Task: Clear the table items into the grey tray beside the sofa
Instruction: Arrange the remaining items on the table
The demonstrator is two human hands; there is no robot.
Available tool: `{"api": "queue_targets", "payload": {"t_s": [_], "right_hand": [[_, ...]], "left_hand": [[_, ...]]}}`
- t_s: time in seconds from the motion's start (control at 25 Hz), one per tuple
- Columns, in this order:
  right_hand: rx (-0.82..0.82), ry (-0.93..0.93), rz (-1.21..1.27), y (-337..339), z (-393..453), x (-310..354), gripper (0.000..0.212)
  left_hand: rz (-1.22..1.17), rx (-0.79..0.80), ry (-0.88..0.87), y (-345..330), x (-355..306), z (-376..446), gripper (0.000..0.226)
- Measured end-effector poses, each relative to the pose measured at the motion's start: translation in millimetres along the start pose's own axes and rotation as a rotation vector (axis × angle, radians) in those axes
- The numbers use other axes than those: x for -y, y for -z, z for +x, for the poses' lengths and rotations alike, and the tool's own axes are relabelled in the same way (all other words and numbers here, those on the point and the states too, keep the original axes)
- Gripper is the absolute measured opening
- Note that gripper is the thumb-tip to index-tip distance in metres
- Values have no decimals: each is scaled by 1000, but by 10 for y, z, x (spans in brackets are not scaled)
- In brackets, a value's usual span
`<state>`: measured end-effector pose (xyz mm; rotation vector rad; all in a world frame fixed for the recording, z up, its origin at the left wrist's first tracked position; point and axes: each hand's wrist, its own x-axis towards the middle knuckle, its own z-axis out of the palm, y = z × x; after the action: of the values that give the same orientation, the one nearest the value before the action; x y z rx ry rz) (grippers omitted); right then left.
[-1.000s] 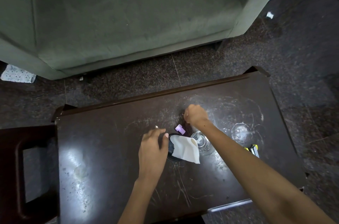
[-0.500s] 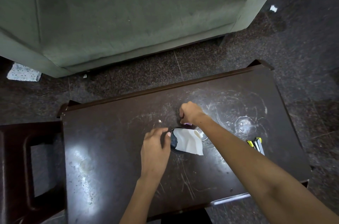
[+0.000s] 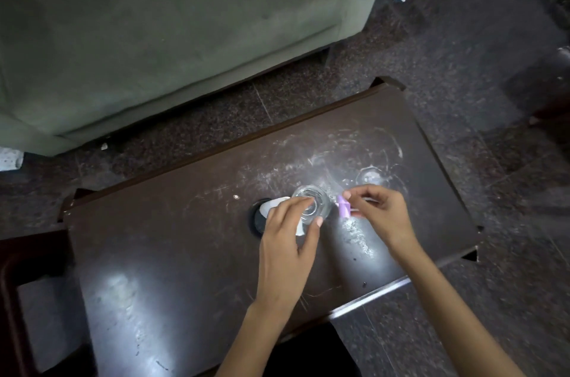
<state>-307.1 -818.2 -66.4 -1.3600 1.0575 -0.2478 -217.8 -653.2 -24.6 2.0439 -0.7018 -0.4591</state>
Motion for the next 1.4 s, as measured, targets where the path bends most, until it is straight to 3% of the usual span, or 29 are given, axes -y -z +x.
{"api": "queue_targets", "payload": {"t_s": [0.12, 0.24, 0.36, 0.52, 0.72, 0.8, 0.92, 1.08, 1.24, 1.4], "right_hand": [[-18, -30, 66, 195, -263, -158, 4], [7, -67, 126, 320, -439, -285, 6], [17, -119, 213, 430, -554, -344, 5], [-19, -158, 277, 598, -592, -385, 18], [11, -170, 199, 863, -491, -460, 15], [-29, -144, 37, 960, -388, -559, 15], [-143, -13, -406, 1083, -180, -788, 7], [-100, 53, -876, 1082, 112, -1109, 34], [18, -16, -1116, 865, 285, -1306, 63], [62, 40, -1209, 726, 335, -1299, 46]], "left_hand": [[-19, 142, -70, -229, -81, -151, 31], [-44, 221, -4, -474, -116, -299, 41], [-100, 199, 85, -733, -206, -362, 39], [-172, 138, 184, -1044, -305, -390, 26], [-218, 116, 314, -1384, -378, -378, 22], [-219, 94, 344, -1468, -374, -354, 26], [-220, 58, 366, -1546, -337, -327, 29], [-176, 39, 389, -1572, -298, -345, 25], [-170, 18, 420, -1537, -249, -438, 23], [-162, -7, 453, -1430, -152, -549, 21]]}}
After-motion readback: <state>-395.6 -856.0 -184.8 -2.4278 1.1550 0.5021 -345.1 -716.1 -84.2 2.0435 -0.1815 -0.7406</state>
